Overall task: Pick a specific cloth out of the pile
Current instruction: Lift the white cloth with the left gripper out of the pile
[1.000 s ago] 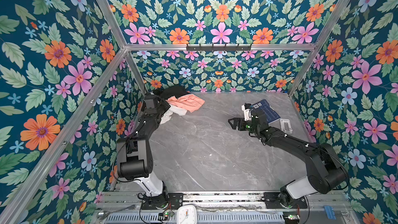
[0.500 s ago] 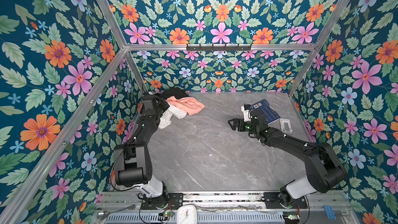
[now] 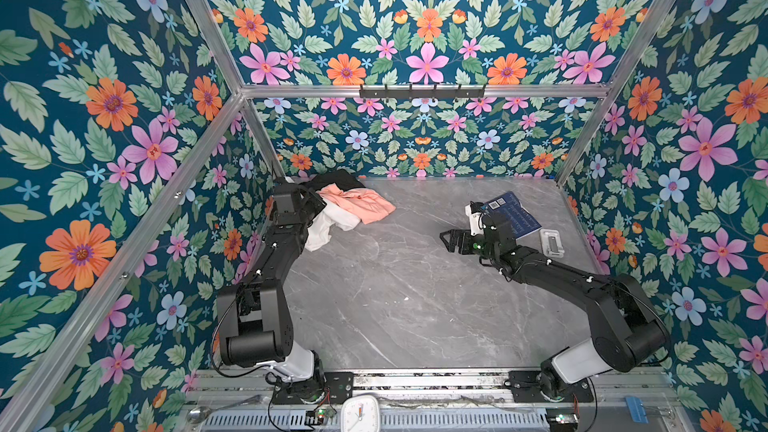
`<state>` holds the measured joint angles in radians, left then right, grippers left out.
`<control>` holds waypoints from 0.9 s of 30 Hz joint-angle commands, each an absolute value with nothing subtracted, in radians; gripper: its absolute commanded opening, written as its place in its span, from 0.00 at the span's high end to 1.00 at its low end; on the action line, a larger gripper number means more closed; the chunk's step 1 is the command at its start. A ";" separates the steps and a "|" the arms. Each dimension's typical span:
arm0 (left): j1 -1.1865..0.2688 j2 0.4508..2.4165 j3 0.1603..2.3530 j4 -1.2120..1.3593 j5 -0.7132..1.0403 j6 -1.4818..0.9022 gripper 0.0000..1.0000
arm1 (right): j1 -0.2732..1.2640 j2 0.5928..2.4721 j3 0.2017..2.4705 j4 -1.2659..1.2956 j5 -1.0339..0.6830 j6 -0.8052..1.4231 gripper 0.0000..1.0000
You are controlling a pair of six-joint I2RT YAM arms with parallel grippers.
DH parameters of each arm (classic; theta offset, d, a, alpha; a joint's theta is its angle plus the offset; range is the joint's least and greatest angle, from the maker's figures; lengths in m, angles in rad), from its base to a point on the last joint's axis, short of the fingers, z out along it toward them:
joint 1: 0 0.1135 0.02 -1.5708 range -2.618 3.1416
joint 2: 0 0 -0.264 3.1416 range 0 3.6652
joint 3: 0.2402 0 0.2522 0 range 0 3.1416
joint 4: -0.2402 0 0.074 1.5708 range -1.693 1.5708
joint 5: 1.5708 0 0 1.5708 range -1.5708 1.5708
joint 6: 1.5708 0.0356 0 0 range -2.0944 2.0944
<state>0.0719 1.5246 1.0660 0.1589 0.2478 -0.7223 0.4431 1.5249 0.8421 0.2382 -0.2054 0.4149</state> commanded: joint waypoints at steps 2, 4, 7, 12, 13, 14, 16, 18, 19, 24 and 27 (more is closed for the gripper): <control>0.072 1.501 1.071 0.209 0.239 -0.710 1.00 | 0.447 1.531 0.845 0.257 -0.201 0.416 0.01; 0.072 1.495 1.076 0.204 0.236 -0.707 1.00 | 0.448 1.531 0.846 0.256 -0.199 0.417 0.01; 0.072 1.487 1.090 0.194 0.234 -0.701 1.00 | 0.451 1.532 0.849 0.256 -0.199 0.417 0.01; 0.072 1.477 1.122 0.178 0.229 -0.694 1.00 | 0.454 1.537 0.859 0.254 -0.199 0.415 0.01; 0.072 1.476 1.127 0.176 0.227 -0.691 1.00 | 0.454 1.538 0.860 0.253 -0.199 0.415 0.01; 0.072 1.475 1.133 0.173 0.226 -0.690 1.00 | 0.453 1.539 0.863 0.251 -0.199 0.414 0.01; 0.072 1.473 1.143 0.168 0.221 -0.690 1.00 | 0.454 1.541 0.869 0.248 -0.201 0.413 0.01; 0.072 1.474 1.153 0.157 0.210 -0.689 1.00 | 0.453 1.543 0.873 0.246 -0.202 0.411 0.01; 0.072 1.474 1.157 0.154 0.211 -0.689 1.00 | 0.453 1.544 0.876 0.246 -0.202 0.410 0.01; 0.072 1.470 1.181 0.131 0.211 -0.690 1.00 | 0.454 1.550 0.886 0.243 -0.206 0.409 0.01; 0.072 1.467 1.207 0.107 0.220 -0.689 1.00 | 0.454 1.555 0.890 0.244 -0.207 0.408 0.01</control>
